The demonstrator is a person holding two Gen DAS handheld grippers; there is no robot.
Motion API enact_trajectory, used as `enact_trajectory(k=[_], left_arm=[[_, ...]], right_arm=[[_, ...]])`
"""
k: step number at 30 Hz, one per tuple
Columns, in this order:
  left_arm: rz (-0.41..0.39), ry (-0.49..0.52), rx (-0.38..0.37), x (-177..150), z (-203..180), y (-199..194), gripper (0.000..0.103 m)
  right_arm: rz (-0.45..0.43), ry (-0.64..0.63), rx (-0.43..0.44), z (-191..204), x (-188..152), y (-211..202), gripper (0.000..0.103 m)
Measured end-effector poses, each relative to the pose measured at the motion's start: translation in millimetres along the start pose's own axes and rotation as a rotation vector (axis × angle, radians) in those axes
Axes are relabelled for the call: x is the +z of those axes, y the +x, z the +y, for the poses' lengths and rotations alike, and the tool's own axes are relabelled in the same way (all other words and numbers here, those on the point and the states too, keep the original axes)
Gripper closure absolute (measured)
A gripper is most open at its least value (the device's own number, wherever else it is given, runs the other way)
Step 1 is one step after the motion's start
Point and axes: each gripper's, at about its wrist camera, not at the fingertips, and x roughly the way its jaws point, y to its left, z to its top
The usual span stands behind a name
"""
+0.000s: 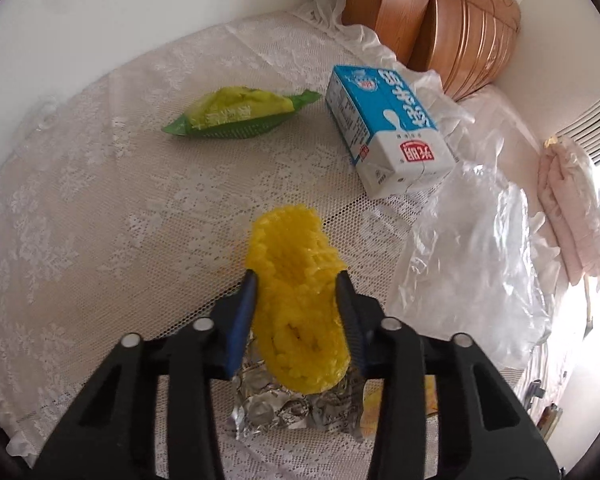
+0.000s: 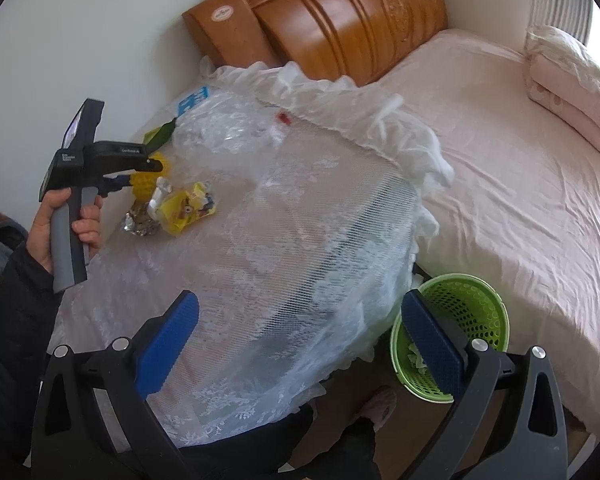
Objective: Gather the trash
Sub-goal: 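Grasp the yellow snack wrapper with the right gripper while the left gripper holds the net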
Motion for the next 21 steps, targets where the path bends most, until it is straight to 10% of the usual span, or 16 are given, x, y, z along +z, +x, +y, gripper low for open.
enact_trajectory(k=[21], left_arm=[[-0.242,-0.03,-0.008,-98,57,-152,0.068]], right_arm=[[0.069,-0.197,0.102,110,77,149,0.016]])
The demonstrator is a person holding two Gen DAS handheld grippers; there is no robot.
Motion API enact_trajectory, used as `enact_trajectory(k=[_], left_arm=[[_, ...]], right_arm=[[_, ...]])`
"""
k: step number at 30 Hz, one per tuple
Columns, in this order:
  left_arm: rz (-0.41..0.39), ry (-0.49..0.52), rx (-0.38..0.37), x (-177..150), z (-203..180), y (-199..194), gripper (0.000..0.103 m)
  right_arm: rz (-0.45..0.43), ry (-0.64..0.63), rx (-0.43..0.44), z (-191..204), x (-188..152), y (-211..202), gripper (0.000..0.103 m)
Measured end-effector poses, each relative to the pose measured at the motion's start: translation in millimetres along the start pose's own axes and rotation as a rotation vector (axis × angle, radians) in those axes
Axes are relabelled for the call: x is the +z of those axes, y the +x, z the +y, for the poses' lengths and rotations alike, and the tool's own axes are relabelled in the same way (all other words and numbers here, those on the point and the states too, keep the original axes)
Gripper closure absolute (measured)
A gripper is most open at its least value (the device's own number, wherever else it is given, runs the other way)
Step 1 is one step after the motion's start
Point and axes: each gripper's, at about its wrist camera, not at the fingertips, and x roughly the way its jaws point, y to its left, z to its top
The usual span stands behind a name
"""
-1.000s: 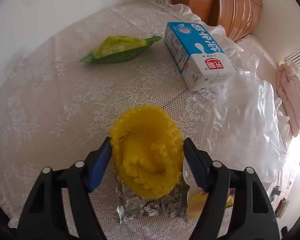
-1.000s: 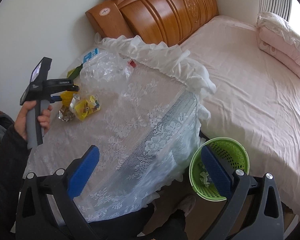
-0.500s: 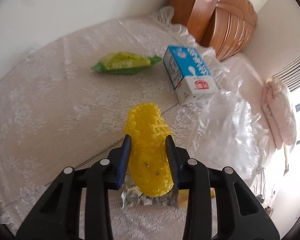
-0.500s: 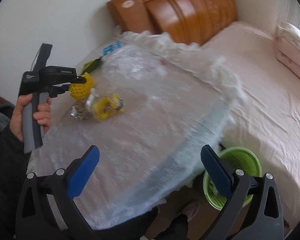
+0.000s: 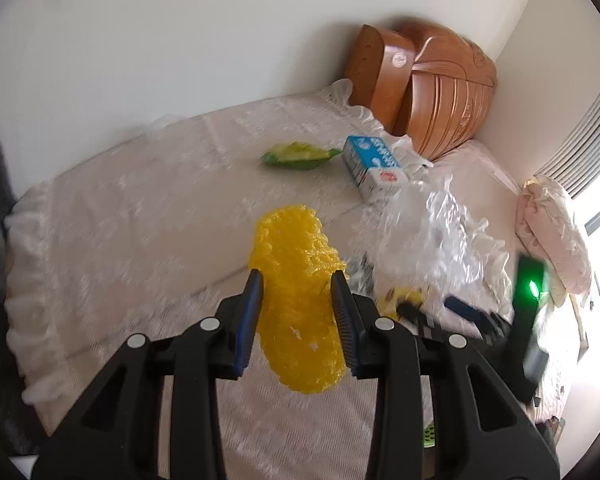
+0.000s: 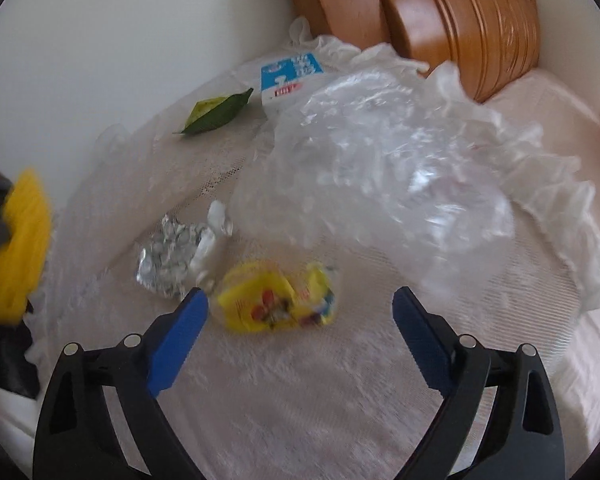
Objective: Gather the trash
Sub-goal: 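Grasp the yellow snack wrapper with the right gripper while the left gripper holds the net, then carry both items to the green wastebasket and release them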
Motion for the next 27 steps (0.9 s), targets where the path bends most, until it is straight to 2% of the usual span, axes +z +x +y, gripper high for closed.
enact_trajectory(k=[4,6,8,10,12,19,22,27], left_arm=[[-0.005,0.025,0.039,-18,2,-8,0.068],[0.003,0.022,0.031,-25,3,-11,0.068],[0.006,0.02,0.026,-31,2,-13,0.068],[0.003,0.03,0.023,-33,-1,-16,0.068],[-0.002,0.041,0.017,-34,-6,-20,0.068],[-0.029,0.092,-0.012,-39,-29,-34,0.068],[-0.022,0.112,-0.033,-45,-41,-37,0.068],[0.003,0.176,-0.09,-64,-74,-40,0.068]], right_arm=[[0.037,0.003,0.004,2,3,14,0.029],[0.049,0.0,0.016,2,3,16,0.045],[0.056,-0.002,0.029,2,2,16,0.054],[0.05,-0.008,0.026,3,1,15,0.057],[0.047,-0.02,0.028,4,-1,11,0.064],[0.013,-0.036,0.042,3,-21,-25,0.068],[-0.016,-0.015,0.067,-6,-36,-54,0.069],[-0.074,0.022,0.038,-43,-70,-117,0.069]])
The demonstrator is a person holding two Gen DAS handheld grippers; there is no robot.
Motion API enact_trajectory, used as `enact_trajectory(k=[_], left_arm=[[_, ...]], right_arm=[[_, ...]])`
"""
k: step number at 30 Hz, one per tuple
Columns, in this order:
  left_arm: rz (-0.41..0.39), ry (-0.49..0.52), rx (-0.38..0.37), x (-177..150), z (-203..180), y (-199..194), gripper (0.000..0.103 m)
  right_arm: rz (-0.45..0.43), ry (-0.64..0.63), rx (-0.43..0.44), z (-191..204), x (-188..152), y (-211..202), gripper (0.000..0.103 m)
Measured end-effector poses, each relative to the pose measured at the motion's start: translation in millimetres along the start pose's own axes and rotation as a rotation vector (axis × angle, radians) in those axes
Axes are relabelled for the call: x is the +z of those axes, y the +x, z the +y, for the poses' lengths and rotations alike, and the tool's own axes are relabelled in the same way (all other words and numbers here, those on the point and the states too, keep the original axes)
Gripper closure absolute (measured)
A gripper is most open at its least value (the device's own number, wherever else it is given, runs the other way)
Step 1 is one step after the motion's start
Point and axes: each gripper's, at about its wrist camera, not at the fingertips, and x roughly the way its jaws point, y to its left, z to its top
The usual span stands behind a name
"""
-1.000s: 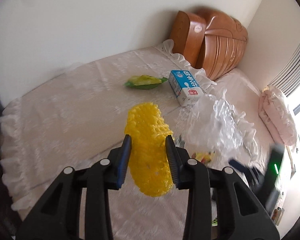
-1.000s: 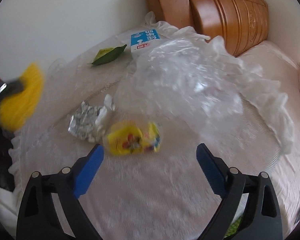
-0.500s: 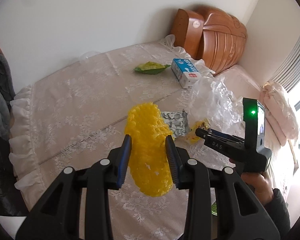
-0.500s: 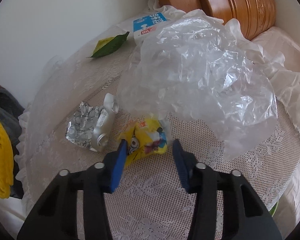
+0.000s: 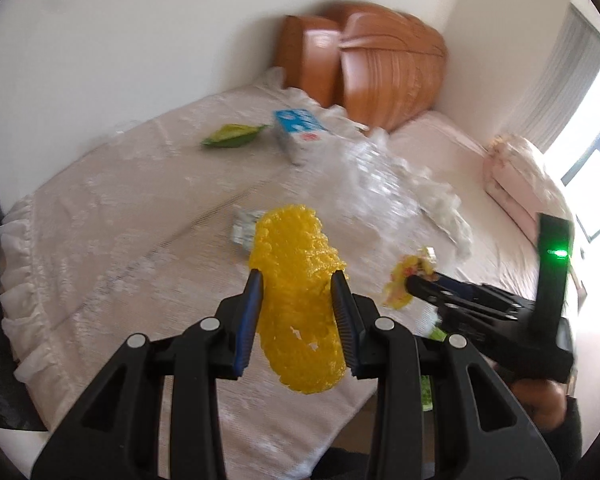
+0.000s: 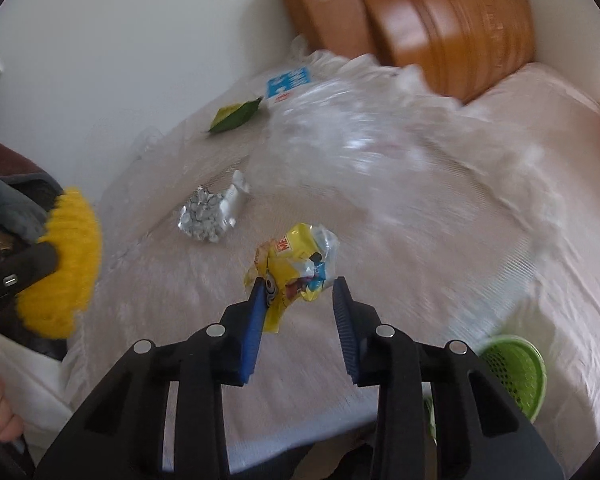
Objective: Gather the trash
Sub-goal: 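Carry both items to the green wastebasket and release them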
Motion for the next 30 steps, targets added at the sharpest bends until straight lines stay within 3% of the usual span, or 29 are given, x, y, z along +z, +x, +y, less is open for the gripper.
enact_trajectory(k=[5,11,21,30], left_arm=[[0.036,0.093,-0.079,-14,-44,5,0.068],[0.042,0.206,-0.137,-21,-102,7,0.068],[0.076,0.326,-0.198,-31,-174,19,0.068],[0.185,0.478,-0.33,-59,-271,58,0.068]], right_arm=[[-0.047,0.078,-0.099,-52,-33,-65,0.069],[-0.119,0.141,-0.206,-96,-54,-112,0.069],[-0.182,0.197,-0.255,-134,-76,-150,0.069],[-0.194,0.267,-0.34,-185,-109,-182,0.069]])
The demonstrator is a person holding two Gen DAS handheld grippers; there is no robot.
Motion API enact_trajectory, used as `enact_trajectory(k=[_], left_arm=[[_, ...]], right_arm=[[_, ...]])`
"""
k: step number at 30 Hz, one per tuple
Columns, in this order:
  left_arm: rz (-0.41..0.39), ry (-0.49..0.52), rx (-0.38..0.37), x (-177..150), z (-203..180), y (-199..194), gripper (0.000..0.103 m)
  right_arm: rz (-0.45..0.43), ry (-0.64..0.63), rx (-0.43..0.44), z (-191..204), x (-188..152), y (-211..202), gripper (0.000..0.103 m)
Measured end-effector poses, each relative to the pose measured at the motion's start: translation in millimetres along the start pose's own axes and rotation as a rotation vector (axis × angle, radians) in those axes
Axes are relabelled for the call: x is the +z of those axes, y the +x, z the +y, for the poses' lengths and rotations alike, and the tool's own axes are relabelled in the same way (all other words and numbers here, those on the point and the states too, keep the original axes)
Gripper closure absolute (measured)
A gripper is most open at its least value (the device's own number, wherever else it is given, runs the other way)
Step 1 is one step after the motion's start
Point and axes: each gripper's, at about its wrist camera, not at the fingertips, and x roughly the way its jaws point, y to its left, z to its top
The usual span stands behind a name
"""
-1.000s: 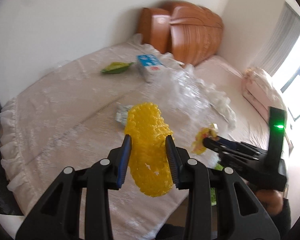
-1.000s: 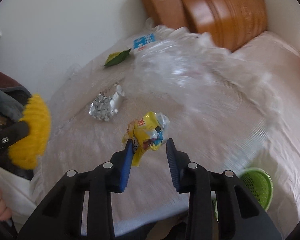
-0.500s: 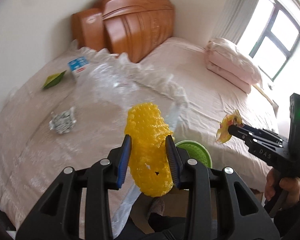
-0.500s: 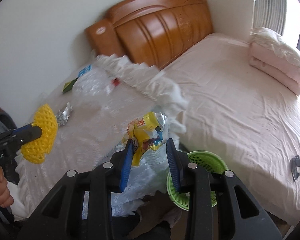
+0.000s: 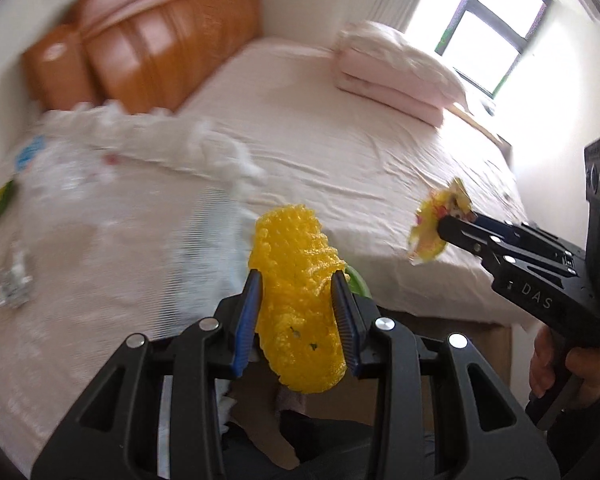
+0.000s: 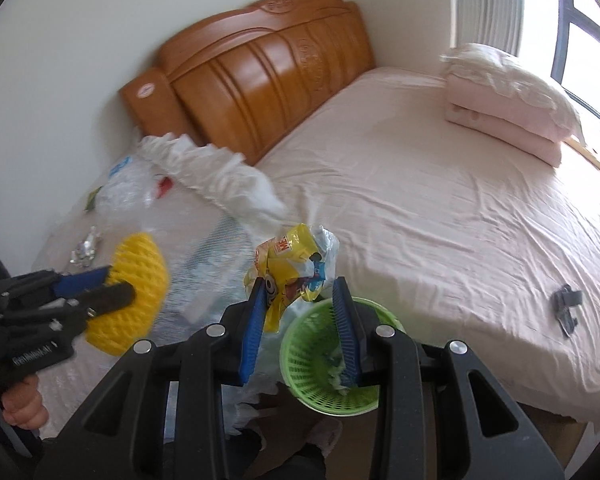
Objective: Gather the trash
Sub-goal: 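Carry both items to the green wastebasket and release them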
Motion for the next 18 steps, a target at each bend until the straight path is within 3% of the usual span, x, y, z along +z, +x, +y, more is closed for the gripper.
enact_trajectory(k=[4,6,8,11,18], left_arm=[[0.066,0.032,-0.038,7,-31,37,0.066],[0.097,0.033,-0.041,8,-44,53,0.057],[0.109,0.04,-0.034,9,-54,62,0.04],[0.091,0.059,-0.009,10,-66,65,0.027],[0.079,0.062,0.015,8,-76,60,0.018]], right_arm=[[-0.003,0.024,-0.03,-24,-6,-6,0.069],[-0.003,0.035,-0.041,-37,-9,-10,0.069],[-0.001,0.045,-0.048,-49,-12,-12,0.069],[0.001,0.056,-0.052,-61,-14,-13,0.069],[0.003,0.059,-0.049,-69,-16,-13,0.069]])
